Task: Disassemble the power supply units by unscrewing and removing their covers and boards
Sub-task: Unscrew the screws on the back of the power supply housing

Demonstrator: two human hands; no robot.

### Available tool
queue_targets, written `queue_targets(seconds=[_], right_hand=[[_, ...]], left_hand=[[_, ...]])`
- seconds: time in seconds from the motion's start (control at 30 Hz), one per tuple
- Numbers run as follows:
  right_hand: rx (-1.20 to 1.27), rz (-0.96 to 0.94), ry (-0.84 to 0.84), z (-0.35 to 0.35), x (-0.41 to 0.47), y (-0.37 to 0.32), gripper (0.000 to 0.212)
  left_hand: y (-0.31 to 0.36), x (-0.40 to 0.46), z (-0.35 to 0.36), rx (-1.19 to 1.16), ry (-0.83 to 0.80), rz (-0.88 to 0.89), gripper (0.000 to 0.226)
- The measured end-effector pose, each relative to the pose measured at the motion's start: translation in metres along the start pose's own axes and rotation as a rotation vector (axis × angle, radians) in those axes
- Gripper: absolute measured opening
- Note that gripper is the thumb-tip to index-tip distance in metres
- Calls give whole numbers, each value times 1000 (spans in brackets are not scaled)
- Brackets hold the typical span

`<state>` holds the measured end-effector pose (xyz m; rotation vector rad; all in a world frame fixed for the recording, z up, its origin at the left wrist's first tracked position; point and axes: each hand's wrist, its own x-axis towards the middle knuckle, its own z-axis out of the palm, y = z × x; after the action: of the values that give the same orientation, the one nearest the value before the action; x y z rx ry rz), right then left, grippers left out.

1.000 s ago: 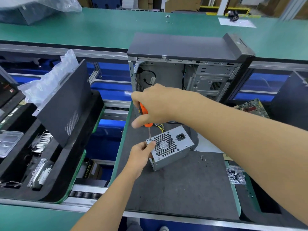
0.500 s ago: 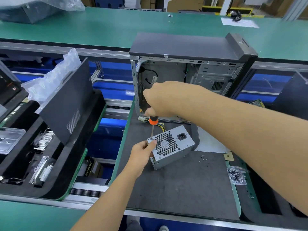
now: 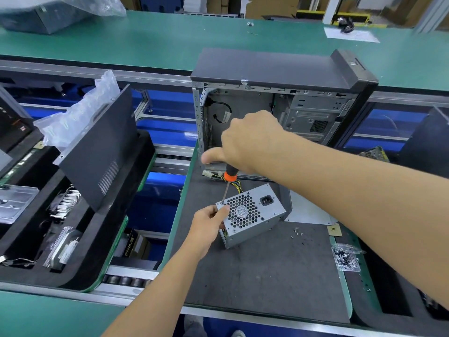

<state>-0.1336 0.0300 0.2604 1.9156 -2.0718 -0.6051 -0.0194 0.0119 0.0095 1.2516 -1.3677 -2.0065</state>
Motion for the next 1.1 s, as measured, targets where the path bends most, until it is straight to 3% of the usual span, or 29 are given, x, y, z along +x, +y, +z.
queue_targets(seconds=[0.2,0.3,0.43,0.57,0.67,0.7,0.8,0.87,1.1], right_hand=[[143,-116,61,4,2,-1,36],[245,-166,0,4,5,-2,35],[167,-207,38,2,7,-6,25],[250,-225,-72,0,8,-2,29],[393,-108,-177,-3,4,-3,72],[396,-37,-186,-5,1,-4,77],[174,15,-128,-6,-1,-9,48],[95,6,-69,-9,-1,-11,49],[265,-74,-2,-3,4,-10,23]], left_hand=[[2,-1,1,4,5,-3,19],[3,-3,1,9,10,-7,19],[4,-5,1,-1,10,-10,20],[5,-5,2,-9,7,-15,21],[4,-4,1,-16,0,-13,21],[5,-4,1,-12,-2,-13,21],[4,-4,1,0,-10,-6,21],[4,-3,0,-10,-18,-6,21],[2,-2,1,-14,-18,-18,22]])
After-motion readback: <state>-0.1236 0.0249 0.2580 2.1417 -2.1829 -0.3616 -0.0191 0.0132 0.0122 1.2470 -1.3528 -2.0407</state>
